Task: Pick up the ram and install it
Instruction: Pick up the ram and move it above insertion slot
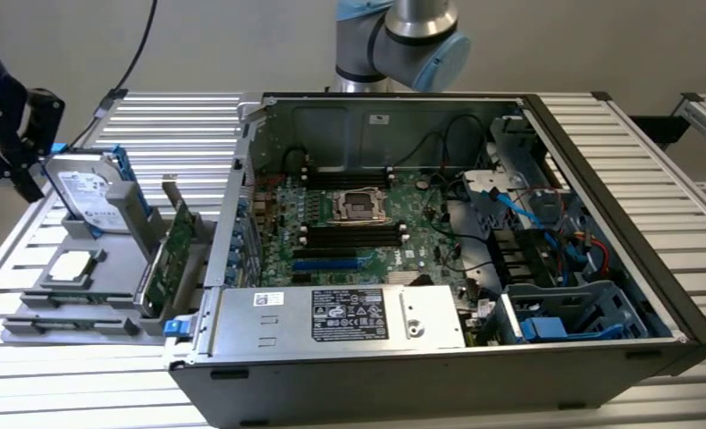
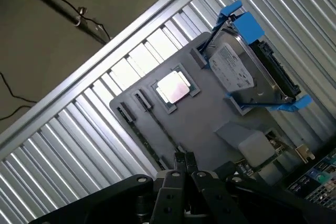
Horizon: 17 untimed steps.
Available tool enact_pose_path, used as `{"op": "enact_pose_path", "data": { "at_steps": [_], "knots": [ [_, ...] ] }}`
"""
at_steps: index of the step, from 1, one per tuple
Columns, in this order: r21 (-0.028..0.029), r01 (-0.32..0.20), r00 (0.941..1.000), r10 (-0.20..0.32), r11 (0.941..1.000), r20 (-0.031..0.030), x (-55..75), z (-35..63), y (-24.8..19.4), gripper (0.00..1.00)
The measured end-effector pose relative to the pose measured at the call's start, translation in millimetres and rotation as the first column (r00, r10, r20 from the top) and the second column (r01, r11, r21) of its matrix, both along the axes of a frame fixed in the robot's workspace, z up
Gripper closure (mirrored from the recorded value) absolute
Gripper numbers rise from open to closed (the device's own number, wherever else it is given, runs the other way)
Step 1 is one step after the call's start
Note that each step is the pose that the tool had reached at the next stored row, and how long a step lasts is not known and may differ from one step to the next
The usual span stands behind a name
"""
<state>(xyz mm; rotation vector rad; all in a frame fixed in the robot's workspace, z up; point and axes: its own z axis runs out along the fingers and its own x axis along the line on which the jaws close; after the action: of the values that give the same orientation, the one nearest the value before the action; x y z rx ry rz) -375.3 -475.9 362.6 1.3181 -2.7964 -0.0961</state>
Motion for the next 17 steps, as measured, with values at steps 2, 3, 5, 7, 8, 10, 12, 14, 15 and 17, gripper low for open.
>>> {"op": "enact_pose_path", "data": {
  "at_steps": [2, 3, 5, 7, 8, 10, 12, 14, 15, 17],
  "knots": [
    [0.0000, -0.036, 0.9993, 0.036, 0.9993, 0.0000, 0.0, -0.1, 0.0, 0.89],
    [0.0001, -0.055, 0.9985, 0.055, 0.9985, 0.0000, 0.0, -0.1, 0.0, 0.89],
    [0.0001, -0.090, 0.9959, 0.090, 0.9959, 0.0001, 0.0, -0.2, 0.0, 0.89],
    [0.0001, -0.126, 0.9921, 0.126, 0.9921, 0.0000, 0.0, -0.2, 0.0, 0.89],
    [0.0000, -0.145, 0.9894, 0.145, 0.9894, 0.0000, 0.0, -0.3, 0.0, 0.89],
    [0.0000, -0.181, 0.9836, 0.181, 0.9836, 0.0000, 0.0, -0.3, 0.0, 0.89],
    [0.0000, -0.216, 0.9763, 0.216, 0.9763, 0.0000, 0.0, -0.4, 0.0, 0.89],
    [0.0000, -0.251, 0.9679, 0.251, 0.9679, 0.0000, 0.0, -0.4, 0.0, 0.89],
    [0.0000, -0.269, 0.9632, 0.269, 0.9632, -0.0001, 0.0, -0.4, 0.0, 0.89],
    [0.0000, -0.304, 0.9526, 0.304, 0.9526, 0.0000, 0.0, -0.5, 0.0, 0.89]
  ]
}}
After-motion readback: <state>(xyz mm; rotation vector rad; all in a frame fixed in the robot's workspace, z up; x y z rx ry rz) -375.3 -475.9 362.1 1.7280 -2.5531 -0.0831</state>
